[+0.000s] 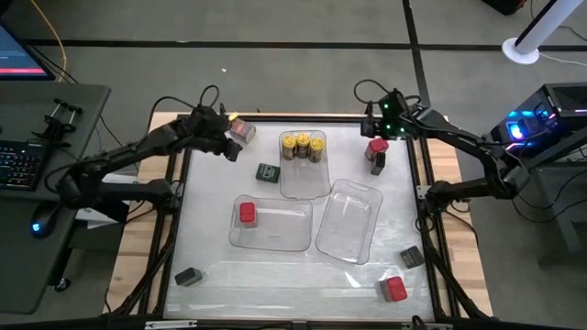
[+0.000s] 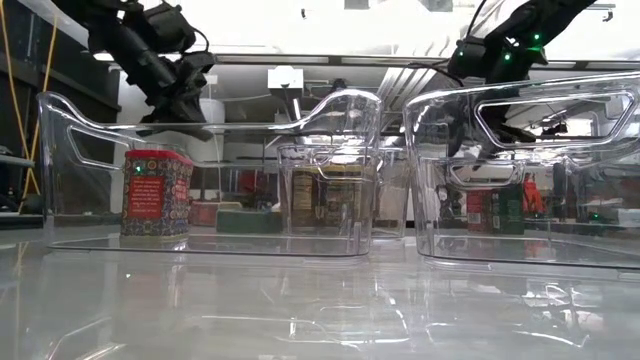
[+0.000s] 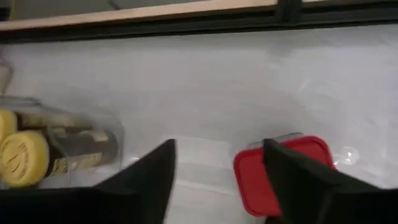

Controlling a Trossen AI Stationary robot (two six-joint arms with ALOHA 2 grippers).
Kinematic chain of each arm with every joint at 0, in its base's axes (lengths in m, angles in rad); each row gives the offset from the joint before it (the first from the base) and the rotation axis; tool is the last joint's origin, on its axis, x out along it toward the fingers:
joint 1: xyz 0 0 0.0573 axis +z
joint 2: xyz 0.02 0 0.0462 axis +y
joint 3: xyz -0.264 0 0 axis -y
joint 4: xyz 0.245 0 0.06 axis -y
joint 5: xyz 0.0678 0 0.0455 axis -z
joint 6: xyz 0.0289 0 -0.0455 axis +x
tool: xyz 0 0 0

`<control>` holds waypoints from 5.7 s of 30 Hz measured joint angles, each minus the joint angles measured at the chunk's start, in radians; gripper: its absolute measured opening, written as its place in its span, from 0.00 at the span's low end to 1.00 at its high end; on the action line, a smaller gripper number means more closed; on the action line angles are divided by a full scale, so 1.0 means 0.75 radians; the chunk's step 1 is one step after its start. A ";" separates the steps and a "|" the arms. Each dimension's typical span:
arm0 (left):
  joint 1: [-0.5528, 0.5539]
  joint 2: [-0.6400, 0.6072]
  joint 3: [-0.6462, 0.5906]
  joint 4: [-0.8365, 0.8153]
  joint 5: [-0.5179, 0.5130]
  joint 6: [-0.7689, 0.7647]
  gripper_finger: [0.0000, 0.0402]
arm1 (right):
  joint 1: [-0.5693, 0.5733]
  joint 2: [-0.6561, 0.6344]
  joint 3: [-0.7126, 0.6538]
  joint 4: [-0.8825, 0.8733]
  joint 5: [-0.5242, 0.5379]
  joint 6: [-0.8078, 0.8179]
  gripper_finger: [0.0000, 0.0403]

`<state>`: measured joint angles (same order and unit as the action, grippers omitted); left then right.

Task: Sort spices by type
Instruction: Put the top right red seasoning can into the left transparent bin

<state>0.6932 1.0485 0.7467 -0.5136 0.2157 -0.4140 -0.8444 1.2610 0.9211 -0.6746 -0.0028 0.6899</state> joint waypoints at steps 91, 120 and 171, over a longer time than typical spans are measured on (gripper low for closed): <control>-0.130 -0.503 0.001 -0.327 0.314 0.081 0.05 | 1.058 0.690 1.024 0.246 -0.145 -0.247 0.48; -0.134 -0.934 -0.136 -0.812 0.214 0.324 0.05 | 1.215 1.512 1.852 -0.513 0.020 0.846 0.48; -0.151 -1.097 -0.285 -0.732 0.208 0.135 0.05 | 1.225 1.605 1.850 -0.177 0.125 0.882 0.67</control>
<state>0.5798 0.2260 0.5331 -1.0630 0.3714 -0.3130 0.0746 2.4649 2.3089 -0.8073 0.0907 1.3516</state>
